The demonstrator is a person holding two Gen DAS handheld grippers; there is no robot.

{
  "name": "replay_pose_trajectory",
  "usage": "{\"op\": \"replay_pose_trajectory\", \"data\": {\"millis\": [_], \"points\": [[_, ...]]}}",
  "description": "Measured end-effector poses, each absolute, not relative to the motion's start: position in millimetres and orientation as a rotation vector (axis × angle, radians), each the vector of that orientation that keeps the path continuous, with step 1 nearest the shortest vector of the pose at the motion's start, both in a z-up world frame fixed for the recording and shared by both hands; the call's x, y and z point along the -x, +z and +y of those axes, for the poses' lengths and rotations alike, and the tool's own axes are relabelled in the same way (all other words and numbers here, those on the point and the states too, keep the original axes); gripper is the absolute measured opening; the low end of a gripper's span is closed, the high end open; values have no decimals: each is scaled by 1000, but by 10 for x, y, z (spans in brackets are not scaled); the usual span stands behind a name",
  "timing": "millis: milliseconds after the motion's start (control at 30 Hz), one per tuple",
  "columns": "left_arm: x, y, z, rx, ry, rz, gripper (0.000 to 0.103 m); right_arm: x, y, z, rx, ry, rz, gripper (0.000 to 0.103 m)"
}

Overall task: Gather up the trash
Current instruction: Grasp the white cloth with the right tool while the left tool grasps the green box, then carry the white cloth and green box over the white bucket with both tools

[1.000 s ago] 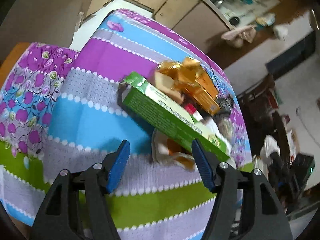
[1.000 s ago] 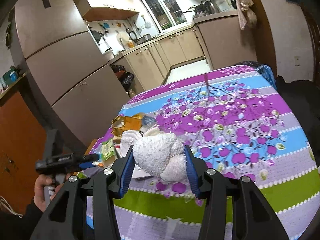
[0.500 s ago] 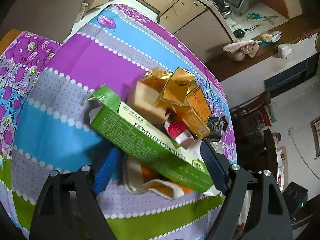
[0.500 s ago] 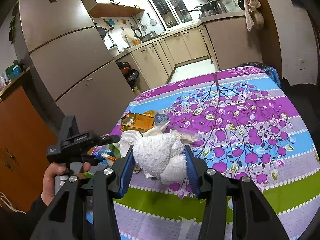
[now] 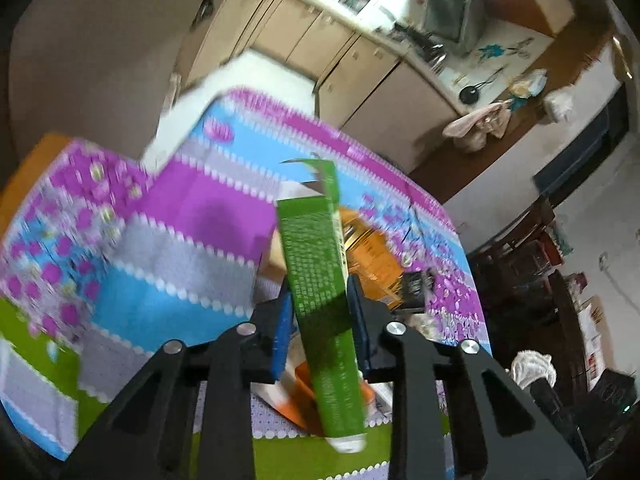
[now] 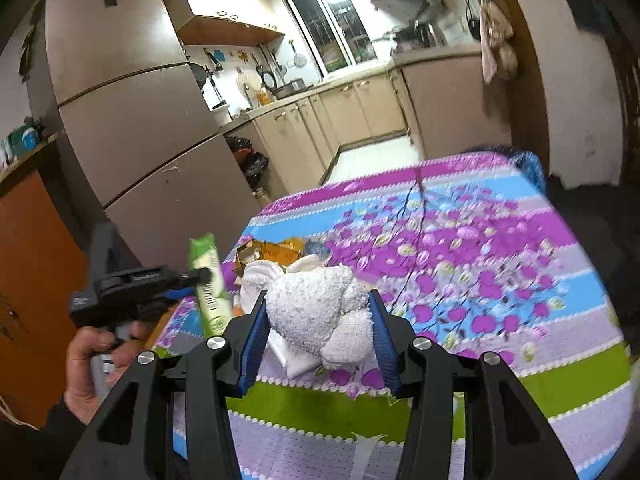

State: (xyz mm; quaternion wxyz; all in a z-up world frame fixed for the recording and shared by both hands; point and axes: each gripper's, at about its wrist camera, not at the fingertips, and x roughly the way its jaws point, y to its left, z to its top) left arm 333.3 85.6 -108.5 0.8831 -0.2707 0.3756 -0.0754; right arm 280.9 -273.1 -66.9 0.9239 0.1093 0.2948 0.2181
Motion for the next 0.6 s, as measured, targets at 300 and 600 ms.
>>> {"op": "replay_pose_trajectory", "data": {"millis": [300,600], "points": [[-3208,-674,494,440,-213,705,22,-2526,-349,-2706,-137,376,511,49],[-2976,-95,-377,270,-362,603,22,-2196,-54,-3001,-78,200,429,48]]}}
